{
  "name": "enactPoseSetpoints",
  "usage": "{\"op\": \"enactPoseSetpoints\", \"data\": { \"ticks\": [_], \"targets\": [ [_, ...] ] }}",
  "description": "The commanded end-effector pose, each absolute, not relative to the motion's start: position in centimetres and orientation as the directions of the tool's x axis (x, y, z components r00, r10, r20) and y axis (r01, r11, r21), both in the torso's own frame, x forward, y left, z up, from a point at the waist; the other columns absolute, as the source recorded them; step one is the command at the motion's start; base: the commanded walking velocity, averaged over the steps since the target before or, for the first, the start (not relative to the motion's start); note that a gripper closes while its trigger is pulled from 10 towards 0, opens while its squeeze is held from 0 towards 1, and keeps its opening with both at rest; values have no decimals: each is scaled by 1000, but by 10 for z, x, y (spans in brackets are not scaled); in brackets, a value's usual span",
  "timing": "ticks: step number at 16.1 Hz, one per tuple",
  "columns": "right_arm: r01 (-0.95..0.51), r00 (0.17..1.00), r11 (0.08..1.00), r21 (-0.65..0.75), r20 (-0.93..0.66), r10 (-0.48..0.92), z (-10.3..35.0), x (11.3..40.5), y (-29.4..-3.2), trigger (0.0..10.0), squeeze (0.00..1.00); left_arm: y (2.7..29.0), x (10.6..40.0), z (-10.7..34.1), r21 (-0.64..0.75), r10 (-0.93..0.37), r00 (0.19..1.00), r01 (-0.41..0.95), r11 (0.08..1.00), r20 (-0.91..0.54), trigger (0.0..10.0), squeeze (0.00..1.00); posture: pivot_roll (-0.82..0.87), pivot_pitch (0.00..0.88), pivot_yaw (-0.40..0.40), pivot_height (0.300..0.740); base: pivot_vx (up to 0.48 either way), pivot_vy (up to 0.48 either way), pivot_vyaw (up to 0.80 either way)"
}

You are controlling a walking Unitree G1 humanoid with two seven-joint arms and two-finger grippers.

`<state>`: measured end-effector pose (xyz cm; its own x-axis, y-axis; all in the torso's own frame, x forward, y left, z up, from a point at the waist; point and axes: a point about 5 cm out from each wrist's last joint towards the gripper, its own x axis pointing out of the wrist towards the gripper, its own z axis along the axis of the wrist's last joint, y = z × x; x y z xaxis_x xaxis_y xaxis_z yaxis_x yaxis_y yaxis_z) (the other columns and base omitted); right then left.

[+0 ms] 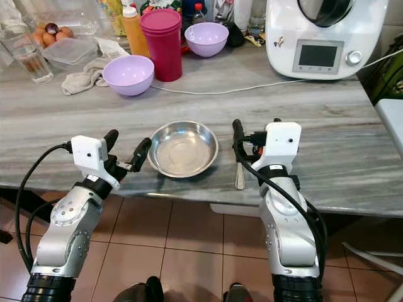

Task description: Setting the table

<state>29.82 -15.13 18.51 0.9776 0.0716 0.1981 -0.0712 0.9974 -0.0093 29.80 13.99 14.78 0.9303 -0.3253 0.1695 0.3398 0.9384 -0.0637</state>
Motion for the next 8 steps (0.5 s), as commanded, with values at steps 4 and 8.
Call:
{"op": "enactPoseSetpoints", "data": {
  "ticks": [4, 8],
  "targets": [
    [-78, 974, 997, -17, 212, 80, 186, 294, -150, 10000, 0, 139, 297, 146, -65, -335, 928, 349, 935, 162, 10000, 0, -231, 153, 52, 740, 299, 375, 0],
    [-77, 974, 997, -20, 211, 79, 186, 293, -150, 10000, 0, 138, 297, 146, -53, -341, 926, 353, 934, 162, 10000, 0, -236, 159, 52, 740, 271, 398, 0]
  ]
}}
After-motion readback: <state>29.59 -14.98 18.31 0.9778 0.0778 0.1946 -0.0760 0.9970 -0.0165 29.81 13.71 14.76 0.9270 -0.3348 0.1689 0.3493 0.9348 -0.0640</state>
